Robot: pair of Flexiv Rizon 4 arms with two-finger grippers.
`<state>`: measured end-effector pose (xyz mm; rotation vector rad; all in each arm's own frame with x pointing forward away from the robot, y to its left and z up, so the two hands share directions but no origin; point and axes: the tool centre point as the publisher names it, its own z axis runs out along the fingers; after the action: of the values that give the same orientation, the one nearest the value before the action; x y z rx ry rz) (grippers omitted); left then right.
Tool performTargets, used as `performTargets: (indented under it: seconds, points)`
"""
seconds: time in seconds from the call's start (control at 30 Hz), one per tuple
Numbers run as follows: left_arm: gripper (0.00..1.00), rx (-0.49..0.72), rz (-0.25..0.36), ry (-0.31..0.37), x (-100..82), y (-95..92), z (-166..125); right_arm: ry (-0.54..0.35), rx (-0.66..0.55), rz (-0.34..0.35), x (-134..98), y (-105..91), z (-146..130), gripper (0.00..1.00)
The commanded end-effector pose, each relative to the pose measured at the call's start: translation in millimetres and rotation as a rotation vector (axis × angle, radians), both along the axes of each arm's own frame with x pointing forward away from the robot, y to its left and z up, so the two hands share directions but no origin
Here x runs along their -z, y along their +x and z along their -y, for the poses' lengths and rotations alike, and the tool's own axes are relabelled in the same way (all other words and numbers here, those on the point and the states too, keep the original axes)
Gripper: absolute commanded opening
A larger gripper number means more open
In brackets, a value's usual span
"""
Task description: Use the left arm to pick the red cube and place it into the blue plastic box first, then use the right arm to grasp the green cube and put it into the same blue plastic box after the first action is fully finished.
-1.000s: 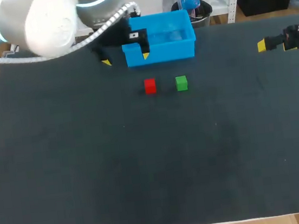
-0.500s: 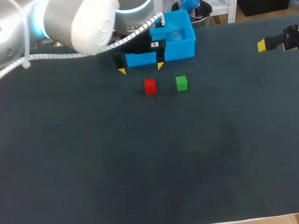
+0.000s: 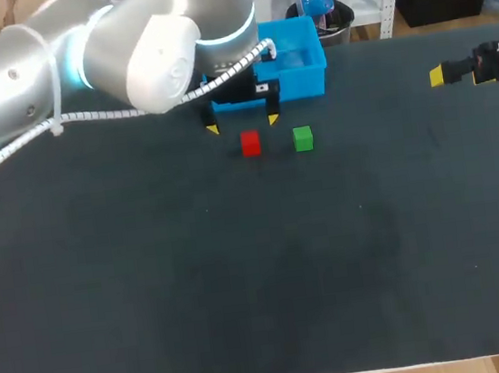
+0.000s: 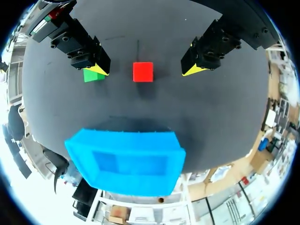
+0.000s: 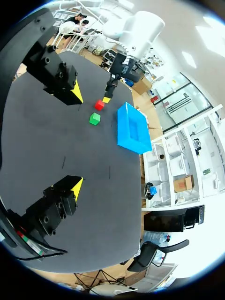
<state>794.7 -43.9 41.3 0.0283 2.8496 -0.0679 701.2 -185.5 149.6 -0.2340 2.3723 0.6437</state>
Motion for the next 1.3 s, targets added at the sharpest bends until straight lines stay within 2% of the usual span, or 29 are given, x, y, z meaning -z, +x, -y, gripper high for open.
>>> performTargets:
  seconds: [0.03, 0.4, 1.13, 1.17, 1.2, 1.23, 1.3]
  points:
    - [1.0, 0.008, 0.002, -0.001, 10.0, 2.4, 4.9, 0.001, -0.001, 0.0, 0.2, 0.0, 0.3, 1.0]
    - [1.0, 0.003, -0.015, -0.01, 31.6, 1.8, 8.9, 0.001, -0.001, 0.0, 0.2, 0.0, 0.3, 1.0]
    - [1.0, -0.029, -0.037, 0.003, 46.5, 4.1, 3.8, 0.001, -0.001, 0.0, 0.2, 0.0, 0.3, 1.0]
    - [0.53, -0.035, -0.038, 0.007, 48.6, 3.9, 3.3, 0.001, -0.001, 0.0, 0.2, 0.0, 0.3, 1.0]
    - [0.18, -0.037, -0.038, 0.006, 50.0, 3.9, 3.0, 0.001, -0.001, 0.0, 0.2, 0.0, 0.3, 1.0]
    - [0.0, -0.037, -0.038, 0.006, 50.8, 3.8, 2.8, 0.001, -0.001, 0.0, 0.2, 0.0, 0.3, 1.0]
    - [0.0, -0.038, -0.034, 0.013, 54.0, 3.6, 2.5, 0.001, -0.001, 0.0, 0.2, 0.0, 0.3, 1.0]
